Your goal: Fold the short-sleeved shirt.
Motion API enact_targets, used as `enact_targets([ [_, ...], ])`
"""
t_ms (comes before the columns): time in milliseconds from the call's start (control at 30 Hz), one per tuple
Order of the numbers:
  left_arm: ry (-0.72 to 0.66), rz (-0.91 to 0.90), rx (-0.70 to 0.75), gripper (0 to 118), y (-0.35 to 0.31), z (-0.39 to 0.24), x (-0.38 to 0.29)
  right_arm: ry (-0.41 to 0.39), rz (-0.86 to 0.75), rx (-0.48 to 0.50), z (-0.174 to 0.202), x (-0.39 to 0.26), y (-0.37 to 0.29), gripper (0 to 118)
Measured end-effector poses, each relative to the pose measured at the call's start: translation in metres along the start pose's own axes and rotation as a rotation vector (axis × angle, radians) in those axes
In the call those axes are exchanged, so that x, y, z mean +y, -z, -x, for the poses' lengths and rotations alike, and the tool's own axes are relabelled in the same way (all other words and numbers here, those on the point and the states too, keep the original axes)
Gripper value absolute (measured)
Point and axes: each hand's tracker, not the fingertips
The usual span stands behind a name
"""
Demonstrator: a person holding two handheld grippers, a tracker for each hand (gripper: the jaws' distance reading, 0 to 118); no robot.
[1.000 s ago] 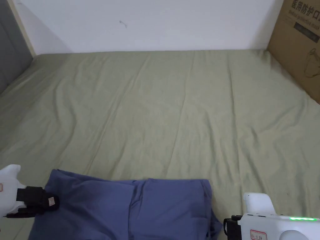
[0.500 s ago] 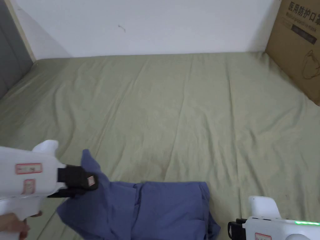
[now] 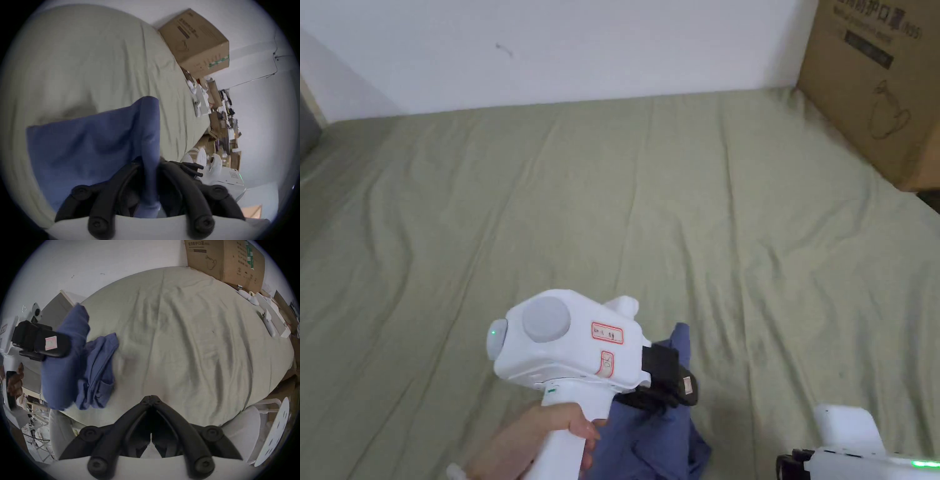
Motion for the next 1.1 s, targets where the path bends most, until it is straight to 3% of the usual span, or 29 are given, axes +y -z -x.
enact_targets([
  [33,0.0,0.031,-0.011,62,0.006,0.0,0.001,0.006,0.002,-0.005,-0.003,-0.001,-0.001,0],
  [100,0.01,0.025,0.002,68,0.007,0.0,0.0,0.02,0.001,-0.008,-0.009,-0.001,-0.002,0],
  [167,0.024,0.023,0.014,98,-0.002,0.007,0.0,0.031,-0.002,-0.006,-0.011,0.0,-0.004,0],
  [267,-0.017,-0.09,0.093,99,-0.032,0.024,0.001,0.03,-0.006,-0.005,-0.011,0.002,-0.003,0],
  [300,-0.057,-0.126,0.099,95,-0.046,0.034,0.0,0.025,-0.009,-0.008,-0.009,0.003,-0.002,0],
  [333,-0.085,-0.161,0.091,77,-0.057,0.039,-0.002,0.022,-0.009,-0.009,-0.008,0.004,-0.001,0],
  [400,-0.127,-0.223,0.095,21,-0.076,0.054,-0.008,0.017,-0.011,-0.001,-0.004,0.004,0.0,0],
  [433,-0.136,-0.241,0.13,2,-0.081,0.061,-0.012,0.017,-0.011,0.004,-0.003,0.004,0.001,0],
  [567,-0.104,-0.181,0.302,2,-0.074,0.073,-0.03,-0.003,-0.002,0.017,0.006,0.005,0.007,0],
  [733,-0.118,-0.159,0.158,1,-0.044,0.066,-0.043,-0.001,-0.002,0.027,0.009,0.004,0.008,0],
  [1100,0.03,-0.008,0.159,1,0.039,0.008,-0.026,0.029,-0.007,0.002,-0.007,0.001,-0.001,0],
])
